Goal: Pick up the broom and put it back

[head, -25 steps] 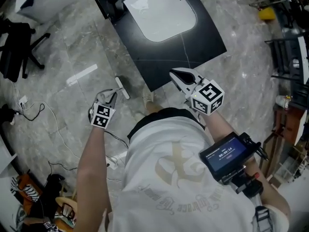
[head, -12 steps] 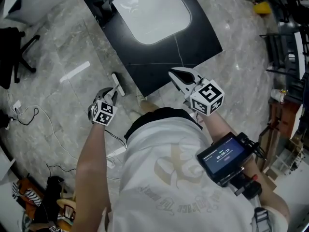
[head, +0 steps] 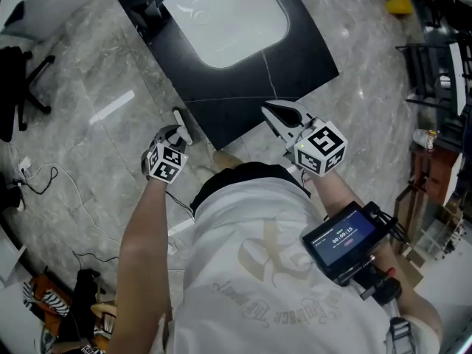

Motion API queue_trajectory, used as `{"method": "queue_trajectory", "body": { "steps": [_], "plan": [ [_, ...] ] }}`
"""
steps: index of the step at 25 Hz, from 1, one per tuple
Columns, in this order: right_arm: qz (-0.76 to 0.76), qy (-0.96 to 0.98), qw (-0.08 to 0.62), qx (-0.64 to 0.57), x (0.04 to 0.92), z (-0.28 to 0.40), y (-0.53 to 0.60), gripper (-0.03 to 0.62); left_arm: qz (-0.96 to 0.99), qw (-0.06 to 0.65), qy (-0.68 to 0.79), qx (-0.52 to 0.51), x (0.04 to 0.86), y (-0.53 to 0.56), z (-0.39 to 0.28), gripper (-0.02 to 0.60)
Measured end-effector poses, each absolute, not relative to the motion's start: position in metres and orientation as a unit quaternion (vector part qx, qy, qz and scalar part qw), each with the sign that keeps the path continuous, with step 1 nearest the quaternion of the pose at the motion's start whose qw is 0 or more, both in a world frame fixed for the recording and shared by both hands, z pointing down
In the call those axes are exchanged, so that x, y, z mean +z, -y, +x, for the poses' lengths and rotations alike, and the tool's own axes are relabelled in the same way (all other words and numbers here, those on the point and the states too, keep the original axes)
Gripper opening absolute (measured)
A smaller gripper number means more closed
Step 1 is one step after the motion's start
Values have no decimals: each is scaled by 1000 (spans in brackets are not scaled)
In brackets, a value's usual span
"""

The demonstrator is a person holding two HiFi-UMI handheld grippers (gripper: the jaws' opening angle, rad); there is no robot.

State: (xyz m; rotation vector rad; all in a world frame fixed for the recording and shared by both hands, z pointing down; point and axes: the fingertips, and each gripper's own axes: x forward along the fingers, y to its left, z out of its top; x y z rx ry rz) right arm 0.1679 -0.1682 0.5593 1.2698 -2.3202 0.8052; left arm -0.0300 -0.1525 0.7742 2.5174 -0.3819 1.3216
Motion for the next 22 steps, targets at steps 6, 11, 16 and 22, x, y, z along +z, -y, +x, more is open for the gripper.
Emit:
{"method": "queue_trajectory", "body": {
  "steps": [6, 11, 16, 22],
  "plan": [
    [459, 819, 188, 289, 561, 174, 166, 18, 873, 127, 115, 457, 777, 156, -14, 87],
    [465, 815, 187, 290, 563, 179, 165, 18, 874, 126, 109, 456, 780, 155, -6, 87],
    [470, 812, 188, 292, 565, 183, 162, 18, 875, 121, 106, 457, 783, 156, -3, 87],
    [471, 810, 187, 295, 567, 185, 160, 18, 872, 118, 100, 464, 784, 155, -2, 92]
  ]
}}
